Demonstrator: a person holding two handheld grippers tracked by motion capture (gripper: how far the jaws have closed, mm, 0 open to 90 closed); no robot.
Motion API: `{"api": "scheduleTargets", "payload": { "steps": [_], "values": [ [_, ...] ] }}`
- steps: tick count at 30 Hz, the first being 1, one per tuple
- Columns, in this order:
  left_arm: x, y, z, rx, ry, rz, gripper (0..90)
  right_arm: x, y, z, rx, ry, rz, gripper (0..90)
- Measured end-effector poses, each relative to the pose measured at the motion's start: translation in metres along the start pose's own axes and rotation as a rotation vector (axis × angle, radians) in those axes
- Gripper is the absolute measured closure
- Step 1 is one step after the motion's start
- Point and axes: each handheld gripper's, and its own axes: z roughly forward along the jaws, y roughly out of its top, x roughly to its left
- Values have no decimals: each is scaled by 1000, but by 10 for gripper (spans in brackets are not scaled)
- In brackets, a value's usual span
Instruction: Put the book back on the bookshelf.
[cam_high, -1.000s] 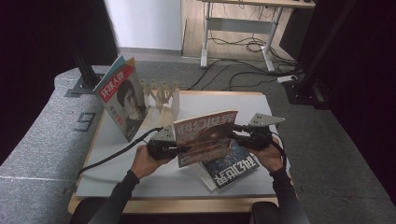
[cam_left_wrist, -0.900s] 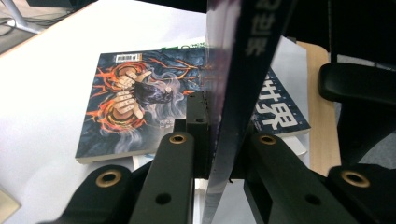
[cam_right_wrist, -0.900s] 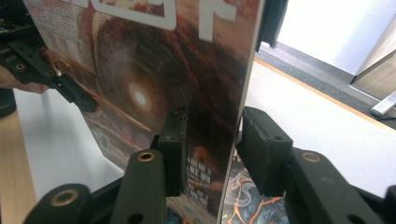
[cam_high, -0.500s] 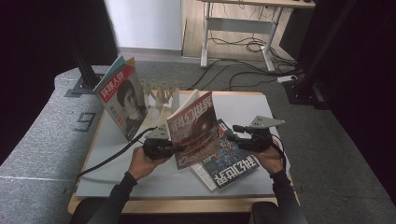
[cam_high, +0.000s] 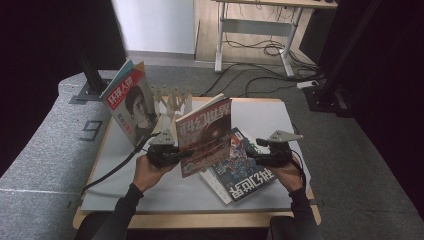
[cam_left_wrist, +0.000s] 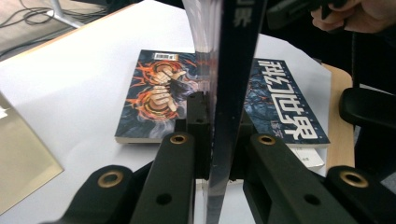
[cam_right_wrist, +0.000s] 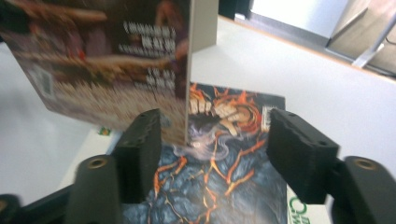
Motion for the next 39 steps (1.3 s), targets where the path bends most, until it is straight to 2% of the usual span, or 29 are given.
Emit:
{"api": "scheduleTargets", "payload": {
  "steps": [2,6,11,15,22,25,29,32,39],
  "values": [
    [1,1,-2,3,9,-2,844,0,-3,2,15,-20,3,226],
    [2,3,-8,4,28,-9,844,-3,-9,8,55,-36,21,139],
    [4,5,-15,7,59,-13,844,-5,-19,15,95,-60,47,102],
    [5,6,-19,11,83,-8,844,-4,-27,17,106,-114,45,0],
    [6,7,-26,14,131,-10,845,-6,-39,20,114,-162,56,0],
    [7,7,-30,13,145,-14,845,-6,-43,21,113,-165,62,0],
    [9,6,-35,6,153,-34,846,-5,-50,26,138,-172,54,0],
    [12,3,-40,1,175,-44,845,-5,-55,30,151,-172,55,0],
    [18,0,-53,-18,206,-74,846,-2,-64,36,173,-153,55,12]
  ]
}}
